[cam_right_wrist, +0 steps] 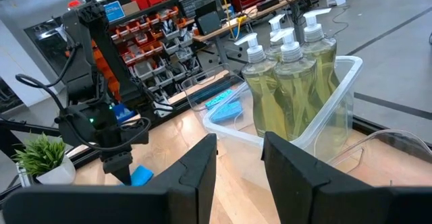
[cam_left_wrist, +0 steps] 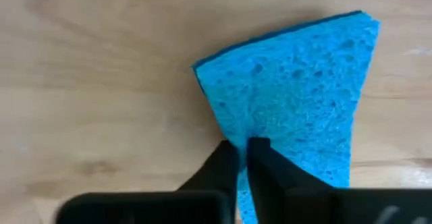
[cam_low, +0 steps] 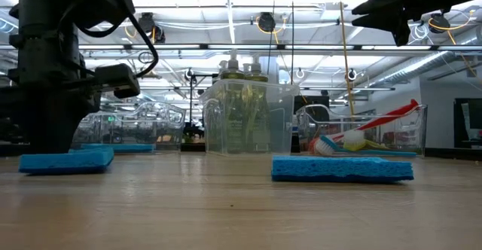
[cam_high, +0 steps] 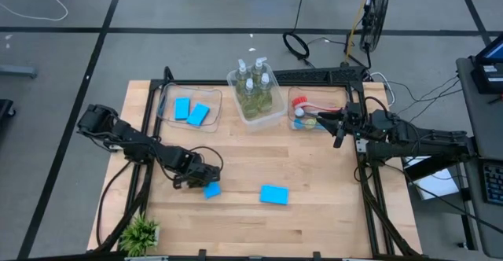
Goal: Pick & Place Kitchen Sink Supplies
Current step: Put the blue sponge into the left transparent bin
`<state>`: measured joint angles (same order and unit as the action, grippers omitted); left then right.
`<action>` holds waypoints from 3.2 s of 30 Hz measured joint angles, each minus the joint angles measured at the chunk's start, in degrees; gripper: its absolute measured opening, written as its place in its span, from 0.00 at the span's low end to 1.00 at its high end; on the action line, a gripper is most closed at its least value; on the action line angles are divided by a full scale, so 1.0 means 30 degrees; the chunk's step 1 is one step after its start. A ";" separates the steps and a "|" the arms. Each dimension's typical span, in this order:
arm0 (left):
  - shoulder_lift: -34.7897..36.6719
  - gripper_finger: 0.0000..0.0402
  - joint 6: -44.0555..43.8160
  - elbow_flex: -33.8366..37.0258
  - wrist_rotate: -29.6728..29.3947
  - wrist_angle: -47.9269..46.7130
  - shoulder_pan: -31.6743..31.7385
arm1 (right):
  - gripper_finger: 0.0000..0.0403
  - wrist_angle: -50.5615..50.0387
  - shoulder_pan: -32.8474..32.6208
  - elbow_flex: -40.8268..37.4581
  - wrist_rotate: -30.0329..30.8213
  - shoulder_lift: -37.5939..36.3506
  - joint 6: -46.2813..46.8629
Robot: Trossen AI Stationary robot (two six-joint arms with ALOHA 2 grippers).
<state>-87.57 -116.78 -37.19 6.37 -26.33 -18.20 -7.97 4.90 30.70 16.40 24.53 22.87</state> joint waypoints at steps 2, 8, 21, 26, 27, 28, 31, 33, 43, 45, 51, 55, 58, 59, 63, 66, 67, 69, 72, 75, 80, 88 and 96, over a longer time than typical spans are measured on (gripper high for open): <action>0.0000 0.03 0.0466 0.0007 -0.0231 0.0069 0.0000 | 0.27 0.0000 0.0004 0.0000 -0.0007 0.0006 0.0000; 0.0998 0.01 0.2673 0.0163 -0.1747 0.1095 0.0007 | 0.27 0.0000 -0.0003 0.0000 -0.0001 0.0002 -0.0002; 0.5030 0.00 1.3183 0.0154 -0.7088 1.0910 0.0094 | 0.27 -0.0006 -0.0004 0.0000 -0.0001 0.0006 -0.0707; 0.5384 0.00 1.8770 0.0151 -0.7457 1.8573 0.0469 | 0.27 -0.0007 -0.0004 0.0000 0.0000 0.0004 -0.0871; 0.5391 0.00 1.9889 0.0144 -0.7518 2.0315 0.0572 | 0.27 -0.0007 0.0001 0.0000 -0.0005 0.0000 -0.0872; 0.5391 0.00 2.0944 0.0131 -0.7517 2.1812 0.0686 | 0.27 -0.0009 0.0004 0.0000 -0.0007 0.0002 -0.0872; 0.5391 0.00 2.3712 0.0131 -0.6992 2.5904 0.1048 | 0.27 -0.0015 0.0004 0.0000 -0.0007 0.0000 -0.0867; 0.5396 0.00 2.5091 0.0121 -0.6181 2.8183 0.1227 | 0.27 -0.0016 0.0004 0.0000 -0.0007 0.0000 -0.0867; 0.5399 0.00 2.7437 0.0109 -0.4075 3.1792 0.1416 | 0.27 -0.0022 0.0001 0.0000 -0.0007 0.0000 -0.0867; 0.5440 0.00 2.6133 0.0085 -0.5295 3.0401 0.1437 | 0.27 -0.0022 0.0001 0.0000 -0.0007 0.0000 -0.0870; 0.6869 0.00 1.7889 -0.0357 -0.7557 1.7627 0.1988 | 0.27 -0.0027 -0.0004 0.0000 -0.0007 0.0007 -0.0867; 0.7926 0.00 1.3741 -0.1752 -0.7426 0.7317 0.2562 | 0.27 -0.0023 -0.0004 0.0000 -0.0007 0.0007 -0.0867; 0.8742 0.00 1.3009 -0.3433 -0.7416 0.0911 0.3332 | 0.27 -0.0029 0.0002 0.0000 -0.0007 0.0000 -0.0867; 0.8892 0.00 1.3084 -0.4117 -0.7441 -0.0828 0.3728 | 0.27 -0.0027 -0.0004 0.0000 -0.0007 0.0005 -0.0867; 0.9146 0.00 1.4104 -0.7324 -0.8471 -0.8372 0.5624 | 0.27 -0.0022 0.0004 0.0000 -0.0007 0.0007 -0.0867; 0.8827 0.00 1.5313 -0.9554 -0.9662 -1.3108 0.7391 | 0.27 -0.0022 -0.0002 0.0000 -0.0007 0.0000 -0.0867; 0.8681 0.00 1.5823 -1.0261 -0.9950 -1.4230 0.8023 | 0.27 -0.0022 0.0001 0.0000 -0.0007 0.0005 -0.0867; 0.8362 0.00 1.7077 -1.1349 -1.0473 -1.6120 0.9407 | 0.27 -0.0022 0.0001 0.0000 -0.0007 0.0000 -0.0867; 0.7925 0.00 1.9345 -1.2211 -1.0707 -1.7687 1.1613 | 0.27 -0.0022 -0.0004 0.0000 -0.0007 0.0007 -0.0867; 0.7371 0.00 2.1446 -1.2290 -1.0620 -1.8580 1.3974 | 0.27 -0.0018 -0.0004 0.0000 -0.0007 0.0000 -0.0867; 0.5976 0.00 2.5283 -1.2021 -1.0126 -1.8600 1.7639 | 0.27 -0.0015 0.0003 0.0000 -0.0007 0.0000 -0.0867; 0.3165 0.00 3.0677 -1.2021 -0.7267 -1.5306 2.2595 | 0.27 -0.0015 -0.0001 0.0000 -0.0007 0.0000 -0.0867; -0.0118 0.00 3.2024 -1.1992 -0.6035 -1.6793 2.4008 | 0.27 -0.0042 0.0002 0.0000 -0.0007 0.0003 -0.0861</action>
<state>-87.92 -20.71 -73.17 -11.74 -76.70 53.83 -8.09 4.90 30.70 16.38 24.54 20.29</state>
